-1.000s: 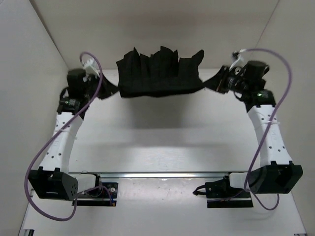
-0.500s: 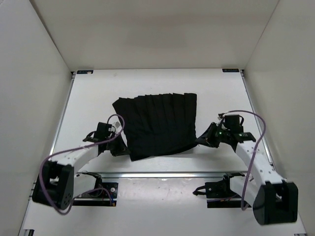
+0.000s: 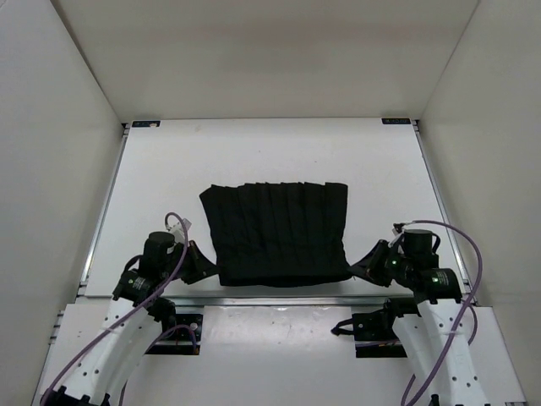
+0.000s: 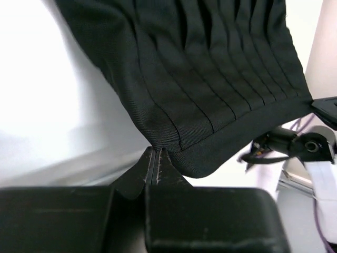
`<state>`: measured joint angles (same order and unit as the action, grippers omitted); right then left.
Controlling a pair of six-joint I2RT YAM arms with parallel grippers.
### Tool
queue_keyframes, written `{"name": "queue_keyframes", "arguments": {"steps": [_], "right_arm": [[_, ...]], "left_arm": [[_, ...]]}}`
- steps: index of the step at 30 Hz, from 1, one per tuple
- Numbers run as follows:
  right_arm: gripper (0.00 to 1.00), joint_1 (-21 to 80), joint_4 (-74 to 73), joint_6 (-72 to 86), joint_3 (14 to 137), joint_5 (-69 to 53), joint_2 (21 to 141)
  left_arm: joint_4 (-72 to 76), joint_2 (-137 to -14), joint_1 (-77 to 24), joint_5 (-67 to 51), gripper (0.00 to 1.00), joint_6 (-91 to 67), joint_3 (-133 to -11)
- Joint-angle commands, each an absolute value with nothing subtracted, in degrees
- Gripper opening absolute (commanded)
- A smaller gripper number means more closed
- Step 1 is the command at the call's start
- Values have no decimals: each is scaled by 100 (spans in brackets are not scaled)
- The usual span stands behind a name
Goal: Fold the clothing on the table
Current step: Fold the skirt
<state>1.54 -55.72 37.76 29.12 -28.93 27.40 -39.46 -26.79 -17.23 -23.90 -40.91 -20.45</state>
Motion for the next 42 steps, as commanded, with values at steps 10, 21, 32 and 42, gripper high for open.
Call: {"name": "queue_keyframes", "arguments": {"steps": [10, 21, 32, 42], "right_arm": [[0, 888, -6022, 3472, 4660, -1879, 3180], [0, 115, -3694, 3235, 3945, -2988, 4726], [14, 9, -2419, 2795, 6106, -3391, 8196], [60, -194, -1546, 2884, 6408, -3262, 8597]], "left_arm": [[-4651, -3259, -1495, -2144, 0, -3911, -3393], [-2955, -5561, -932, -2452, 0, -3367, -4156], [-697, -8120, -335, -3145, 11, -4121, -4781], [801, -8808, -71, -3912, 58, -5028, -5512]]}}
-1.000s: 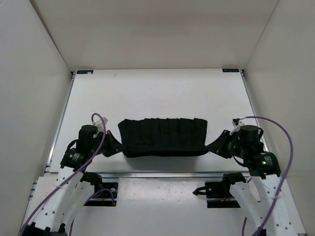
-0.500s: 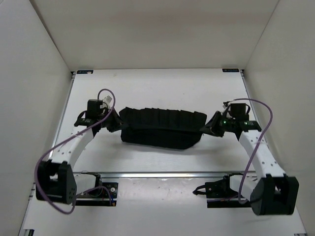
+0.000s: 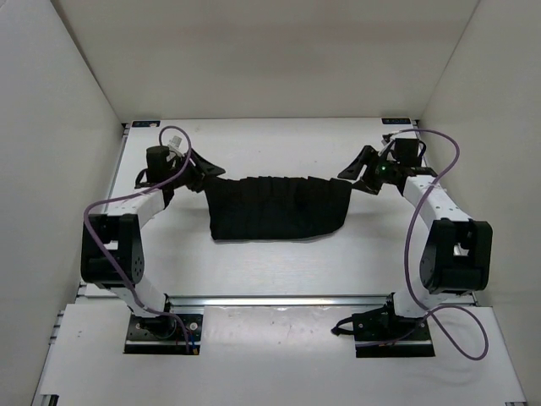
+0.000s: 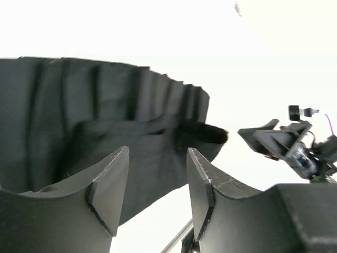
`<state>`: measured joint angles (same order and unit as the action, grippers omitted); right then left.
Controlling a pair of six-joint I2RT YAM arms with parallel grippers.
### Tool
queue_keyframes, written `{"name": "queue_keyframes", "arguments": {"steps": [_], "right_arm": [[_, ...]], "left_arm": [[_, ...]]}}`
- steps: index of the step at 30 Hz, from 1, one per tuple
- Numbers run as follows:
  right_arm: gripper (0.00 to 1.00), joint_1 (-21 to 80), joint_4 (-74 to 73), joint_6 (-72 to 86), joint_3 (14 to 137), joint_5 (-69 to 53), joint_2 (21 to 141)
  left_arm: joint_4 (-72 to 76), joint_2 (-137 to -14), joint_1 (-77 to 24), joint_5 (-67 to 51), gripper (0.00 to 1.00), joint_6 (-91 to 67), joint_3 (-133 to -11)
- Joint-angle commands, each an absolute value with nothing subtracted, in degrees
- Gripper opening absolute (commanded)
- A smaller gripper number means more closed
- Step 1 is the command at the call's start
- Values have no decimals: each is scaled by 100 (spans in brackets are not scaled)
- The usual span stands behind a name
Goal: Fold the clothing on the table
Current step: Fold the skirt
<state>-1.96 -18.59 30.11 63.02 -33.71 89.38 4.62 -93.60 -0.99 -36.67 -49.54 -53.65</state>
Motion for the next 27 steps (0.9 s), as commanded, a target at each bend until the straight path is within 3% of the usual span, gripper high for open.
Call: {"name": "queue_keyframes", "arguments": {"steps": [1, 7, 11, 27], "right_arm": [[62, -167, -1703, 2796, 6294, -3008, 8500], [59, 121, -1530, 2086, 5503, -2857, 8025], [52, 588, -1371, 988, 5896, -2716, 8269], [51, 1230, -1029, -888, 6381, -3234, 9167]], "left_arm": [[678, -8728, -44, -3807, 59, -4984, -5276], [-218, -7867, -149, -3104, 62, -3914, -4370], [-571, -8111, -413, -2471, 63, -3156, -4446], [579, -8912, -966, -1987, 62, -2188, -4702]]}}
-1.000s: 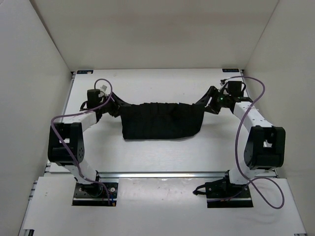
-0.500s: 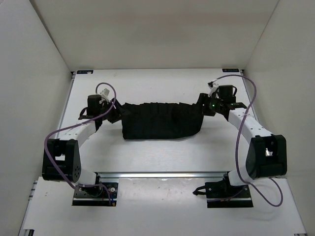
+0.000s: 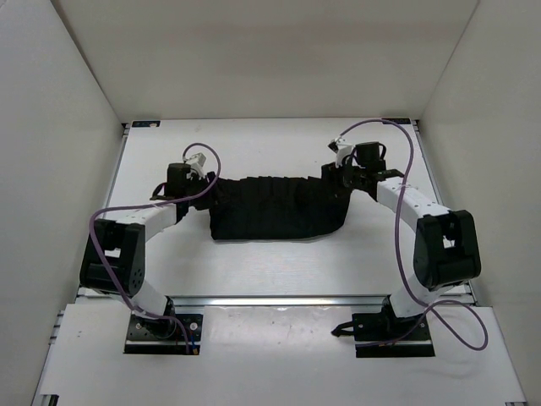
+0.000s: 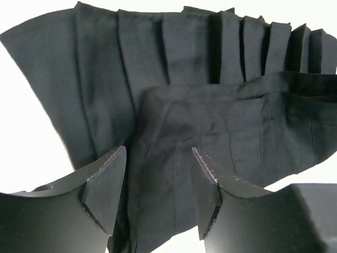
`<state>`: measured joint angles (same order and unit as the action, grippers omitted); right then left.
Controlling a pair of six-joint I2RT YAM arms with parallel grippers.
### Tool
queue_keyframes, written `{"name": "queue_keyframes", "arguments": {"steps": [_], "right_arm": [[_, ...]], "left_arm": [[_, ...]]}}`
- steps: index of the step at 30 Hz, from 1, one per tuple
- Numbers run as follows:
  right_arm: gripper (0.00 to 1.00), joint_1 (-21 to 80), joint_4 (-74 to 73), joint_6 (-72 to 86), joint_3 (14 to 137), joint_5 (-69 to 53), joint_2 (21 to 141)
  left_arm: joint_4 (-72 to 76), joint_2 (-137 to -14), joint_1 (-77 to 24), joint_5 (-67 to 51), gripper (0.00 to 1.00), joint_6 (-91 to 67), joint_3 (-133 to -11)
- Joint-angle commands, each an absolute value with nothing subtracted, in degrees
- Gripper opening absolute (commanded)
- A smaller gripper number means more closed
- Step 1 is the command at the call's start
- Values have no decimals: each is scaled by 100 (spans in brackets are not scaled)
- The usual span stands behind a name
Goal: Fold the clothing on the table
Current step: Fold the skirt
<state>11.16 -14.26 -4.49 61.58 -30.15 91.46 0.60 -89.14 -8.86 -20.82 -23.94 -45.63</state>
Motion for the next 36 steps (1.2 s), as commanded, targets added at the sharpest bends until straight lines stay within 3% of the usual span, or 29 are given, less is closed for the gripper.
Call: {"name": "queue_keyframes", "arguments": {"steps": [1, 13, 20, 23, 25, 32, 36], "right_arm": [[52, 1283, -967, -905, 6398, -3321, 9219], [51, 1591, -1362, -1169, 7585, -3630, 10282], [46, 1626, -1650, -1326, 7628, -4113, 10468], [45, 1687, -2186, -1502, 7988, -4271, 10722], [46, 1714, -2250, -1459, 8024, -4114, 10775], [47, 1434, -426, -363, 6814, -3621, 9599], [47, 1169, -35, -53, 6592, -4332, 9150]], "left_arm": [[693, -8921, -958, -1995, 62, -2162, -4667], [765, -9510, -1221, -1890, 62, -1934, -4922], [897, -9580, -1204, -2100, 56, -2013, -4887], [817, -9554, -1222, -2118, 56, -2048, -4931], [878, -9475, -1222, -2162, 61, -2048, -4843], [914, -9334, -1169, -2258, 62, -2048, -4755], [879, -9378, -1143, -2399, 59, -2047, -4772]]}}
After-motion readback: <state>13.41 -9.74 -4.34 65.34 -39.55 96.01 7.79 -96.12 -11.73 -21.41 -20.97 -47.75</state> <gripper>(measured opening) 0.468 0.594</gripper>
